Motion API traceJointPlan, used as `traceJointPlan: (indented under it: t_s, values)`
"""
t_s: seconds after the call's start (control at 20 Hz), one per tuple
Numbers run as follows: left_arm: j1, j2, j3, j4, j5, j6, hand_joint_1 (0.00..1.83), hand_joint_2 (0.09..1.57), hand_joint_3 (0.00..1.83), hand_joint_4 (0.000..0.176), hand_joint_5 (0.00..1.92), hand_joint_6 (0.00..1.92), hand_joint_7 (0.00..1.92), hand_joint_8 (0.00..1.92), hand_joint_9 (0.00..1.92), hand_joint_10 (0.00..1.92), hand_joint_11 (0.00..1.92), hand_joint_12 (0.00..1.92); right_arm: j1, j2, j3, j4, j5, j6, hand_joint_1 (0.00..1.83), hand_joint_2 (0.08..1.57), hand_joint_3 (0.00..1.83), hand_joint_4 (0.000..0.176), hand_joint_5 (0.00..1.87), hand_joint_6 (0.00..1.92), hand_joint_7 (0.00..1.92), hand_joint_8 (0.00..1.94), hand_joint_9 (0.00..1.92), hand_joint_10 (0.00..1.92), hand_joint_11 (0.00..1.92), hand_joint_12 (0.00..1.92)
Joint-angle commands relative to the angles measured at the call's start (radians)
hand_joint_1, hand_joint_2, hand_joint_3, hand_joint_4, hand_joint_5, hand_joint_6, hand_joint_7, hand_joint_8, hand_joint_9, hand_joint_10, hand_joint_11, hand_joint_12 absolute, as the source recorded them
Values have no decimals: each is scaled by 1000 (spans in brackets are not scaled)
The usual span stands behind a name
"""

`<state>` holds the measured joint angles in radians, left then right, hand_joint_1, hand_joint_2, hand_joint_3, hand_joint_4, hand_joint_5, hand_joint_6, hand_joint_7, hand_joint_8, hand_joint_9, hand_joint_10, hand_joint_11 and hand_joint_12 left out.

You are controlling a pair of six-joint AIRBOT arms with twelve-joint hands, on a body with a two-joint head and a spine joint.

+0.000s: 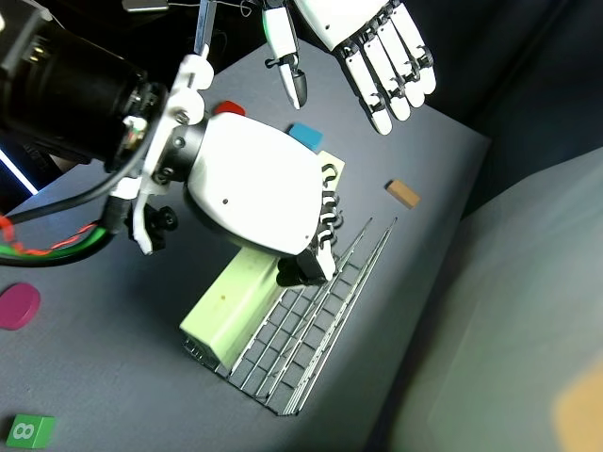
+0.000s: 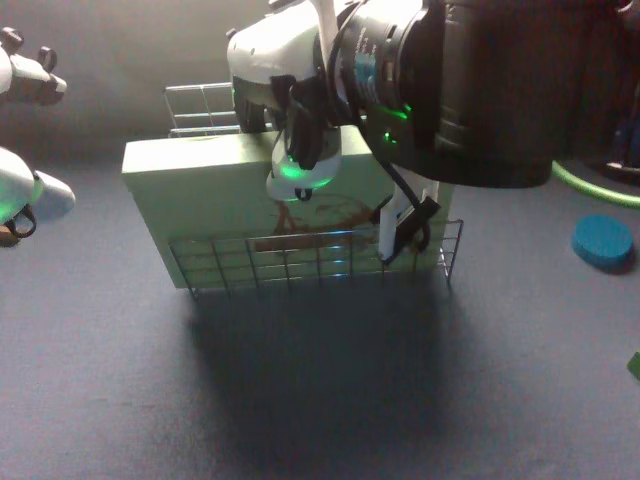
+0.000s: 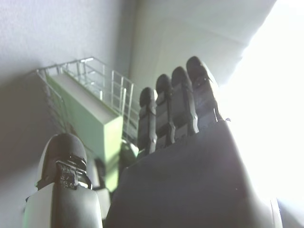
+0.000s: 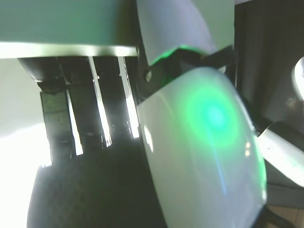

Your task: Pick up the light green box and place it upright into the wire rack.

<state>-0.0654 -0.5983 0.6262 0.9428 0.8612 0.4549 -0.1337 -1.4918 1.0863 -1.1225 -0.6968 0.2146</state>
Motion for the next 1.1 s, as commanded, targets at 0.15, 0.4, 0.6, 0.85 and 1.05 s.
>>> traceJointPlan:
  t_s: [0.15,0.4,0.6,0.85,1.05]
  values:
    - [-10,0,-4,74,-40,-12,243,1199,0,13,194,3,161,0,114,3,0,292,-11,-7,6,-74,34,7,1214,1138,0,0,907,1014,982,1099,903,967,742,1424]
    - [-15,0,-10,74,-40,-24,243,1197,0,4,194,2,155,0,109,0,0,290,-19,-9,16,-84,34,8,1215,1139,0,0,895,1028,991,1089,902,966,727,1420]
    - [-16,-1,-14,74,-39,-27,253,1196,0,4,193,1,165,3,108,0,0,273,-20,-9,16,-84,34,8,1215,1139,0,0,897,1024,988,1095,902,966,730,1423]
    - [-17,-6,-19,74,-35,-28,245,1201,1,4,197,1,167,3,116,3,0,271,-20,-8,16,-84,33,8,1221,1191,0,0,757,1201,905,1196,756,1076,650,1427]
    - [-17,-12,-23,74,-33,-28,248,1200,0,5,190,0,164,1,106,0,0,251,-17,-7,16,-84,33,6,1059,1148,0,0,731,280,802,268,720,564,525,1322]
